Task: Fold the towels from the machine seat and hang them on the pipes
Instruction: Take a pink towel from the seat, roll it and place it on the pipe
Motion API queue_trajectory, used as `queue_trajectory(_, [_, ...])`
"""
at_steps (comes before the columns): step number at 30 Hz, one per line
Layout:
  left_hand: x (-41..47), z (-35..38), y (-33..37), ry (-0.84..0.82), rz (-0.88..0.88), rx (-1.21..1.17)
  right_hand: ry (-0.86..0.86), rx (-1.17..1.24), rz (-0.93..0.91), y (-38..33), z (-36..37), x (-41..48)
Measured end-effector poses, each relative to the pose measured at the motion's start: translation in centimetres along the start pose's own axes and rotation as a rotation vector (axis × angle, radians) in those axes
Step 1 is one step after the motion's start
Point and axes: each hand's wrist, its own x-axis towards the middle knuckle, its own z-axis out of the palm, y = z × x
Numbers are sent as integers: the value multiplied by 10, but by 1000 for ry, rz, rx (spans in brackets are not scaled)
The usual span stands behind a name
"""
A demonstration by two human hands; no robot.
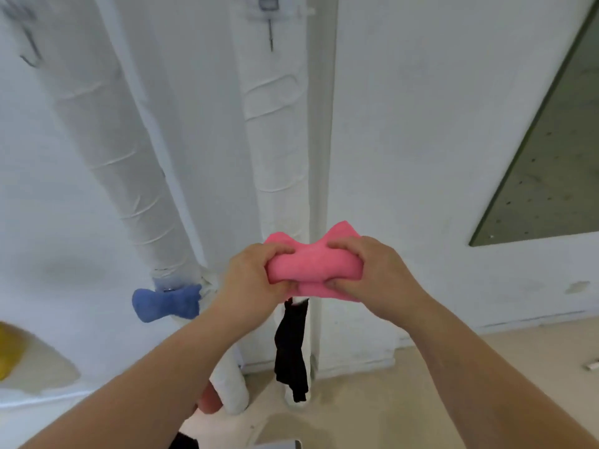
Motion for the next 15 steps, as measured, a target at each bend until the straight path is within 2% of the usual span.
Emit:
queue_trajectory(4, [17, -22, 12, 4, 55, 28, -24, -128, -114, -4, -20, 23])
queue_trajectory(7, [31, -41, 15, 11, 49, 9, -69, -113, -141, -11, -40, 39])
queue_trajectory(9, [41, -57, 21, 4, 46, -103, -84, 11, -190, -23, -55, 48])
queue_trajectory(12, [56, -81, 38, -12, 22, -434, -15, 351, -246, -46, -70, 65])
queue_trajectory(15, [74, -98, 54, 91, 42, -564, 51, 527, -268, -67, -75, 86])
